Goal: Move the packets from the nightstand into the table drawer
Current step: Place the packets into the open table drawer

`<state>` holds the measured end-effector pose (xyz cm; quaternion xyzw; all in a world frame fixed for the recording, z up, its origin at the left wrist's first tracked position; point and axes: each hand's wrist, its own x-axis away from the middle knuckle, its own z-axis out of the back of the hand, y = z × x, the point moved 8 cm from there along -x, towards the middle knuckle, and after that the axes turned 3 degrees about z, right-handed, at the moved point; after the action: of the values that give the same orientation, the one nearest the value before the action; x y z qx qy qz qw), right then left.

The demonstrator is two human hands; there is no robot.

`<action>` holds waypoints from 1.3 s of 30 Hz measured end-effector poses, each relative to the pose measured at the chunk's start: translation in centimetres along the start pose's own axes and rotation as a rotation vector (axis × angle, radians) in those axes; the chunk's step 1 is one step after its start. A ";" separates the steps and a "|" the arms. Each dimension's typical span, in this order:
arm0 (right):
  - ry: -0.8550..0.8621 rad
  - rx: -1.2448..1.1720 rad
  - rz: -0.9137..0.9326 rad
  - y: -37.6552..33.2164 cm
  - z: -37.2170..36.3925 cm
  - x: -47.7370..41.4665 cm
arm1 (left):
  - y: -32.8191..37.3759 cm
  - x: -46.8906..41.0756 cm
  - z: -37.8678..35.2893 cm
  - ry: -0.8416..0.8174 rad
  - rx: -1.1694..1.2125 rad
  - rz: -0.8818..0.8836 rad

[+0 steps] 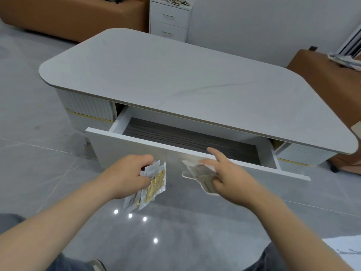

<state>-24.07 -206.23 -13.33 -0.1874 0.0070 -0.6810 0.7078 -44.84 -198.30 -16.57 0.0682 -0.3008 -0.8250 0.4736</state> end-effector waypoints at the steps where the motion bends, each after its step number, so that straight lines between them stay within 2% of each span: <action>1: -0.001 0.001 -0.024 0.7 0.4 -0.3 | 0.1 0.0 0.1 0.002 -0.002 0.001; 5: -0.110 0.012 -0.102 2.5 -0.7 -1.1 | 0.6 0.4 0.2 -0.004 0.006 -0.003; 13: -0.074 -0.014 -0.088 1.6 -1.3 0.0 | 3.3 2.3 2.5 -0.049 0.111 -0.078; 21: -0.101 -0.026 -0.047 0.3 -2.6 3.3 | 4.1 3.5 8.2 0.105 0.360 -0.019; 29: -0.086 -0.110 -0.037 -0.5 -1.7 3.8 | 4.2 1.9 7.0 0.179 0.442 0.061; 33: -0.008 -0.151 -0.002 0.1 0.9 4.4 | 4.9 0.6 6.4 0.201 0.447 0.057; 39: 0.249 -0.198 -0.033 4.0 6.3 6.3 | 5.6 -1.7 5.8 0.245 0.519 0.089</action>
<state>-18.12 -210.66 -7.06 -0.1705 0.1587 -0.7064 0.6684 -42.10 -196.49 -9.03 0.2730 -0.4448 -0.6846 0.5088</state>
